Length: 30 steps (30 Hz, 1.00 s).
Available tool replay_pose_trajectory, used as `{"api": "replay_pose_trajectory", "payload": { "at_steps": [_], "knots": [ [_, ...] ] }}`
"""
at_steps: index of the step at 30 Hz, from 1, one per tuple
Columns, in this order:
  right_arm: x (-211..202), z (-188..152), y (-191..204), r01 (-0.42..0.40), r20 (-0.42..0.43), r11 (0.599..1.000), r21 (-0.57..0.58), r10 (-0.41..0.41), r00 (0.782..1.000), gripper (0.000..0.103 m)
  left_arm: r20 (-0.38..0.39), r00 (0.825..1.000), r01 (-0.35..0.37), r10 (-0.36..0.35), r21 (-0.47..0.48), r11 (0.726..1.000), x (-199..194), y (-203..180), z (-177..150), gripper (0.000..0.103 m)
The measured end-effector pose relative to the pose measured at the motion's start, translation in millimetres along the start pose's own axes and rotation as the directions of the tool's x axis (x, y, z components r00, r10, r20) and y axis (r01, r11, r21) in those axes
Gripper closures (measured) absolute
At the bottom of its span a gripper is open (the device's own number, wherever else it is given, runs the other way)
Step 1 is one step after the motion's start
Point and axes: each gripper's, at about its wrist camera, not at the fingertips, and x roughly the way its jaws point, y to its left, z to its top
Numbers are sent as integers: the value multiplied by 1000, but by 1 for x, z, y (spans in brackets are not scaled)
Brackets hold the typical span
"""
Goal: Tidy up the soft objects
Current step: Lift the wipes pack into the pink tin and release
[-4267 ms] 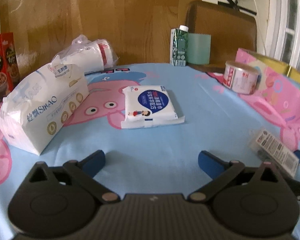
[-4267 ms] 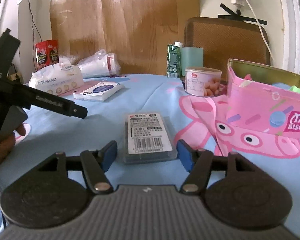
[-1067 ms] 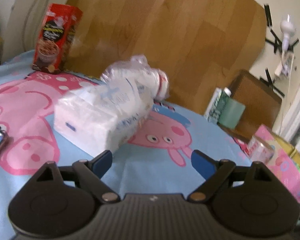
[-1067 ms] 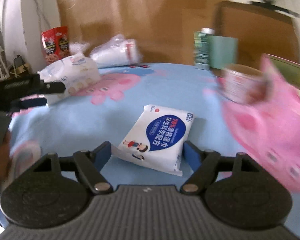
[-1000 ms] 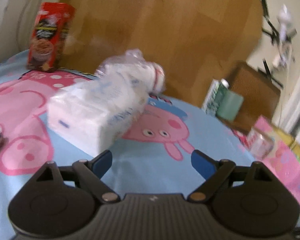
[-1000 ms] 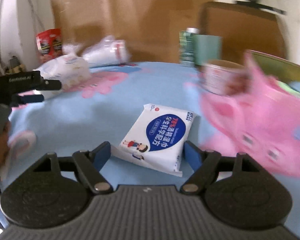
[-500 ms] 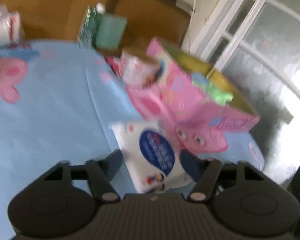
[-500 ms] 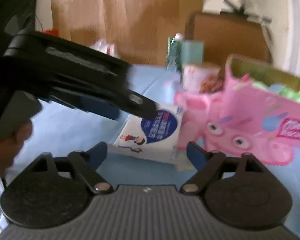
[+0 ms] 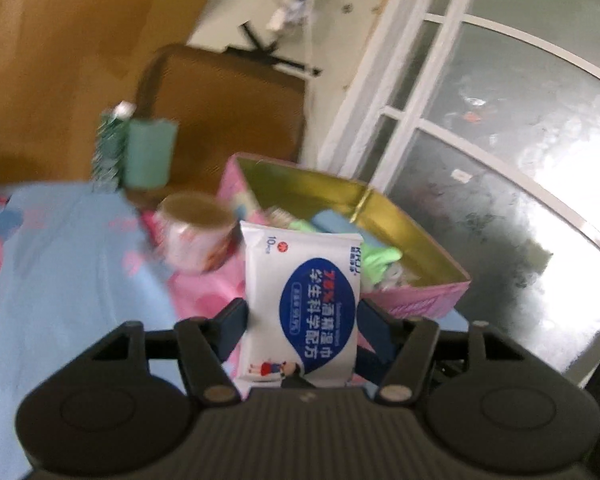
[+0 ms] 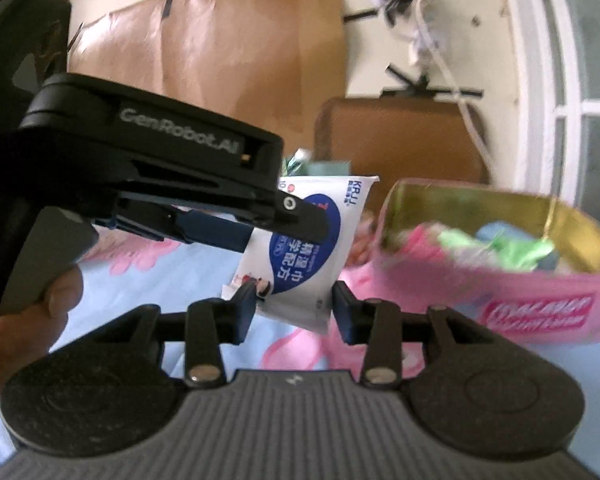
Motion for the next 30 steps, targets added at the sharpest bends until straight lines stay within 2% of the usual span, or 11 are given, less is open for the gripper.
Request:
{"api": "replay_pose_trajectory", "payload": {
  "at_steps": [4,7,9,11,13,16,20,22,26,28,30],
  "knots": [
    [6,16,-31,79,27,997,11,-80,996,58,0,1000,22,-22,49,999,35,-30,32,36],
    [39,36,-73,131,-9,989,75,-130,991,53,-6,1000,0,0,66,998,72,-43,53,23],
    [64,42,-101,264,-50,961,79,-260,964,53,-13,999,-52,53,36,998,83,-42,55,23],
    [74,42,-125,353,-89,930,104,-345,934,53,-14,1000,-14,14,-14,1000,79,-35,50,23],
    [64,40,-142,321,-71,934,155,-314,947,53,1,1000,-7,7,-5,1000,69,-29,39,21],
    [57,43,-147,303,-67,945,125,-297,952,53,20,997,-70,70,19,997,56,-17,25,18],
    [61,53,-147,151,-129,975,160,-131,983,53,18,995,-97,98,-41,994,33,10,9,18],
    [77,57,-143,108,-218,985,131,-77,973,54,25,994,-108,110,-60,992,19,21,2,18],
    [113,59,-168,27,-356,929,369,115,927,59,36,989,-140,143,-66,988,-3,37,-11,16],
    [130,60,-178,91,-387,912,401,79,919,66,25,988,-150,152,-79,986,-8,44,-15,16],
    [140,65,-190,183,-392,895,407,-10,920,65,13,989,-147,149,-99,984,-11,50,-19,16]
  ]
}}
